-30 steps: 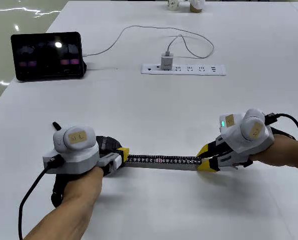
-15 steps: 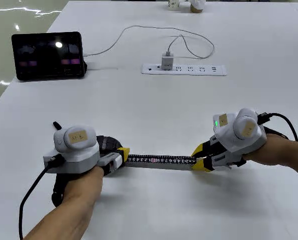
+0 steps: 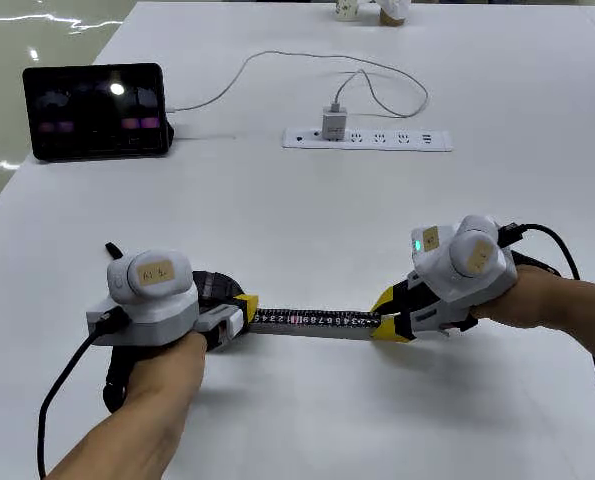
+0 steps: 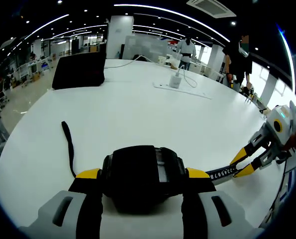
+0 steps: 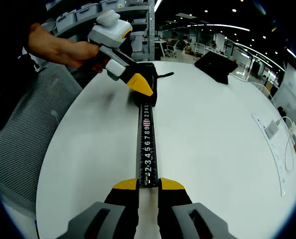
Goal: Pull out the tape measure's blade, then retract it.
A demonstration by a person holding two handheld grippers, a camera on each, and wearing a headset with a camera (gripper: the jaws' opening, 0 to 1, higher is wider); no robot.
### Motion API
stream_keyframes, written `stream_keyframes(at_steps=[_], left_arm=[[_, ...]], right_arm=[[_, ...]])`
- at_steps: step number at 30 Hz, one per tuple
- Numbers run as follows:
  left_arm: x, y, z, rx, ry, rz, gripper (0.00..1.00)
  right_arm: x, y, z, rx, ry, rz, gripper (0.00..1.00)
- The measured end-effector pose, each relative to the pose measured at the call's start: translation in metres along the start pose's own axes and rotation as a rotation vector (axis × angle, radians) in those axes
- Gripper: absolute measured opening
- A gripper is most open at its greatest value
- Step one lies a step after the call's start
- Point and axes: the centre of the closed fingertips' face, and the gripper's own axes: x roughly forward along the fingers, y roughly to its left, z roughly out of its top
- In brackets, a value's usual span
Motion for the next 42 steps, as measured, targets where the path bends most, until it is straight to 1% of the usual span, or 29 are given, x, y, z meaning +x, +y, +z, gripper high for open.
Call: stream_keyframes(at_steps=[15,17,35,37,42], left_arm=[[0.001,0.000,0.000,-0.004,0.001,-0.002,0.59],[0.001,0.000,0.000,-0.010,0.001,-0.003,0.59],[0.002,0.001,0.001,-0.004,0.000,-0.002,0.59],[0.002,0.001,0.001,-0.005,-0.001,-0.004,0.59],[0.002,0.001,0.001,-0.003,-0.001,-0.004,0.59]], right_arm=[[0.007,0.000,0.009,-0.008,-0.004,0.005,0.11],[0.008,-0.001,0.009,-0.013,0.005,0.004,0.11],[0.009,0.000,0.011,-0.013,0.005,0.000,0.10],[0.010,0.000,0.013,-0.010,-0.005,-0.001,0.10],[0.012,0.001,0.016,-0.012,-0.004,0.001,0.10]])
